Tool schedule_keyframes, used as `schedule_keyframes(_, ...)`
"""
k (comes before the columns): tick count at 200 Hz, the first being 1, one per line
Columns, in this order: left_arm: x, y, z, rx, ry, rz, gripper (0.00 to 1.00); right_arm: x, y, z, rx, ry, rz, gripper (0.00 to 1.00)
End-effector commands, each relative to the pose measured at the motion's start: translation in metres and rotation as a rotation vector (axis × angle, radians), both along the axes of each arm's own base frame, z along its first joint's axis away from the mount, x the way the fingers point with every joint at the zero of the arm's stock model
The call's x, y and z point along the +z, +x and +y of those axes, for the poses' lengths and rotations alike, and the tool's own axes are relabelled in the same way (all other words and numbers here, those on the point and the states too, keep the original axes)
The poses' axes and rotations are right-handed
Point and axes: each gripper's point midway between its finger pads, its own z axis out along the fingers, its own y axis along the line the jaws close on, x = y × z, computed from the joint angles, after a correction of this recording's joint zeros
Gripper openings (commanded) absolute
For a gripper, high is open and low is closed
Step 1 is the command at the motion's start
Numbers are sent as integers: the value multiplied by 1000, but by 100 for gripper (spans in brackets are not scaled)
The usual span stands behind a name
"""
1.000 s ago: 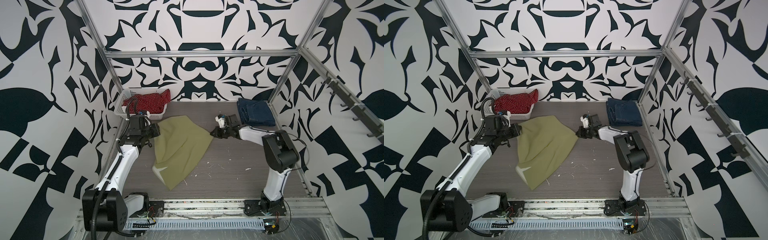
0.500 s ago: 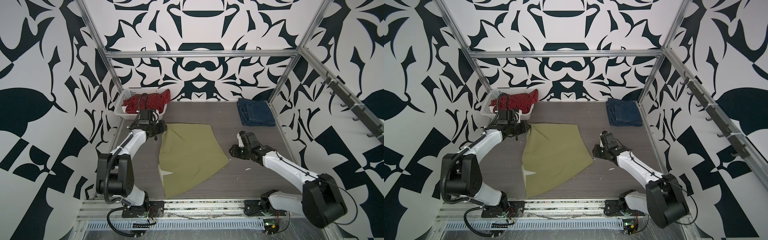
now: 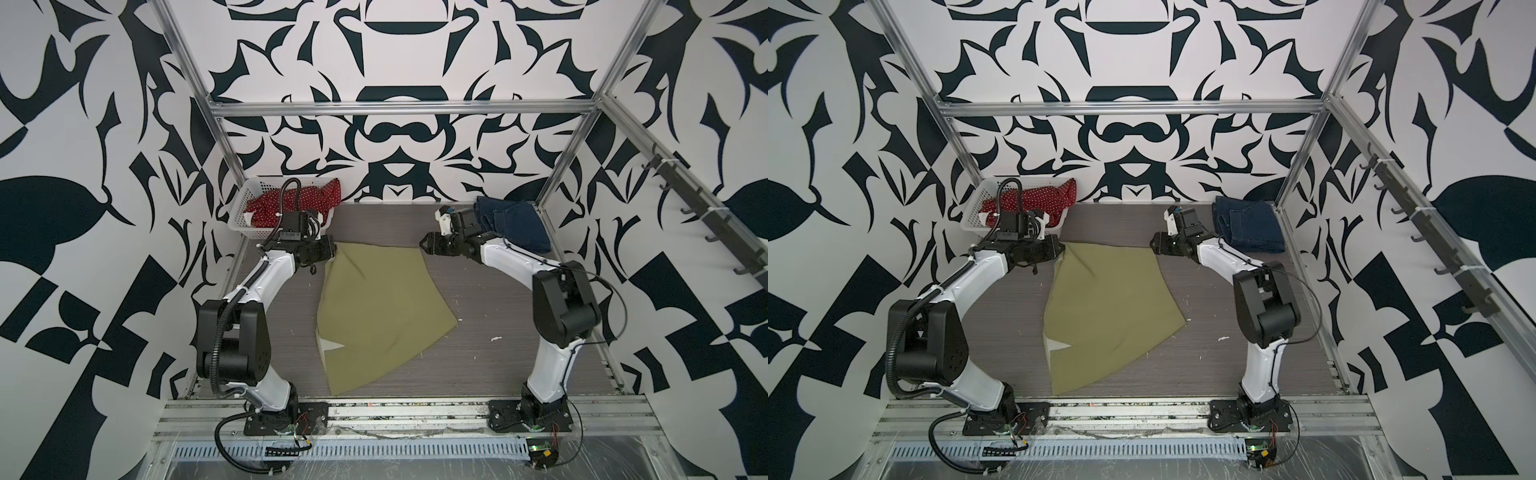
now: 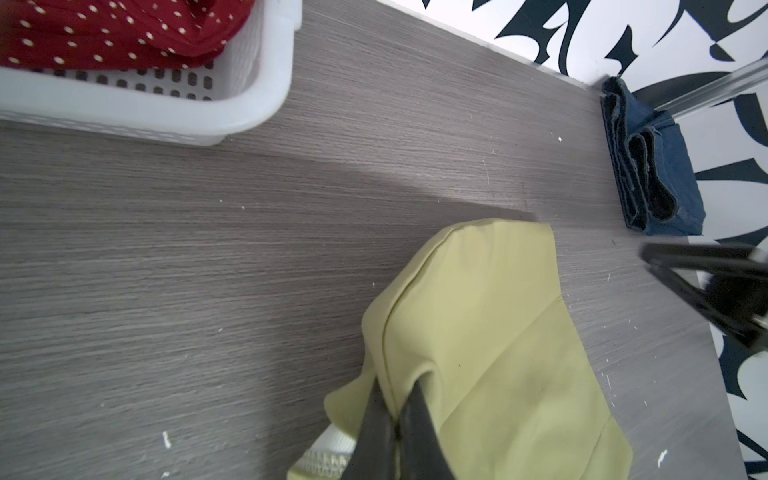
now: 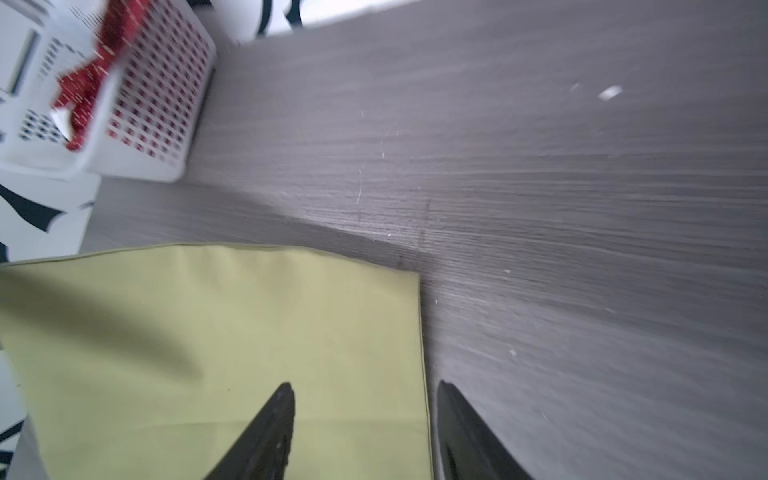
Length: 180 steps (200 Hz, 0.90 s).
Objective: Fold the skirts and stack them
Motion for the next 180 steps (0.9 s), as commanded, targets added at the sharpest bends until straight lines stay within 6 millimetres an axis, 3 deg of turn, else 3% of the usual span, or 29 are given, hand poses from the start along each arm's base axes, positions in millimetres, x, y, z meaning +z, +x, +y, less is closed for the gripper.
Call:
schedule_keyframes(1,8,-1,-3,-27,9,-6,0,16,14,15,64,51,-22,61)
schedule_keyframes(47,9,-3,-1,-23,18,-7,0,-19,31,17,56,55,39,67)
schedule_keyframes(90,10,-2,-1,-20,17,-10,0,-30,39,8,26,81,42,68)
schedule_keyframes(119,5,-1,0,-17,20,0,0,-42,36,25,84,164,93,68)
schedule_keyframes(159,4,-1,1,-6,24,2,0,-47,33,43,123,231,105,57)
schedule_keyframes(180,4,-1,3,-5,33,5,0,-42,35,42,117,238,95,36)
